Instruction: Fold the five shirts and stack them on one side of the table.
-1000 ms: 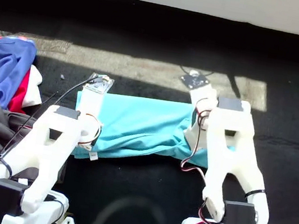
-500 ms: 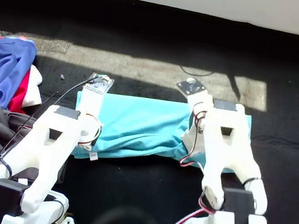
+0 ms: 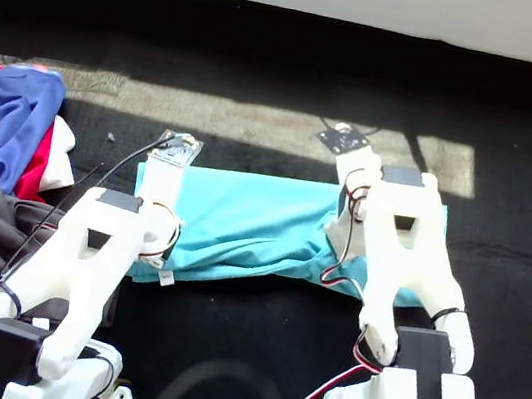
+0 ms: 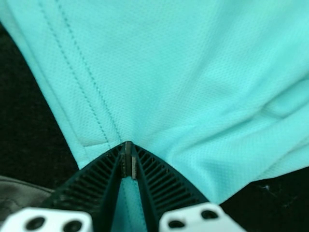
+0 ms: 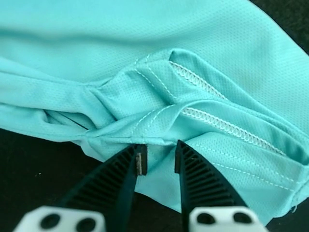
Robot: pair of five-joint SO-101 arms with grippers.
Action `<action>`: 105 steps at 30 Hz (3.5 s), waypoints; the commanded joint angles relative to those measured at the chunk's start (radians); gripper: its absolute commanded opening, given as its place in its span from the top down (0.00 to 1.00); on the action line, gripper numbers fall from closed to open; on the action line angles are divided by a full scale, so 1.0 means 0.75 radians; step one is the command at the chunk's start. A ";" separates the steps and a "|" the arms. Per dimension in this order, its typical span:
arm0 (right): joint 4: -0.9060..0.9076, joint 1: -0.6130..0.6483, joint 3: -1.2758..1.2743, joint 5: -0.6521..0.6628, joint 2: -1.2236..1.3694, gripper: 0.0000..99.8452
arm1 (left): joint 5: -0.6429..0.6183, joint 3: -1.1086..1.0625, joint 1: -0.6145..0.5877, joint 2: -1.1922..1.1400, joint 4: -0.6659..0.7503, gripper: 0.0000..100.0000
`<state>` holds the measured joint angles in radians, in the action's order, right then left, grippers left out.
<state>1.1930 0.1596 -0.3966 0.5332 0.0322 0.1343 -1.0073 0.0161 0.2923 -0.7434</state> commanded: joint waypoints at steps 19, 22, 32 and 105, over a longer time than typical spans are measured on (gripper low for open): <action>-0.066 0.011 0.263 -0.016 0.001 0.99 | 0.002 -0.005 -0.005 0.007 0.018 0.99; -0.066 0.036 0.257 -0.012 0.003 0.99 | 0.002 -0.005 -0.005 0.007 0.018 0.99; -0.114 0.099 0.267 -0.016 0.071 0.87 | 0.002 -0.005 -0.005 0.007 0.018 0.99; -0.048 0.592 -0.257 -0.372 -0.334 0.99 | -0.057 0.492 -0.265 -0.034 -0.397 0.99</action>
<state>1.1393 0.6276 -0.6007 0.2570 -0.1013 0.1297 -0.6728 -0.1772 0.2846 -1.0564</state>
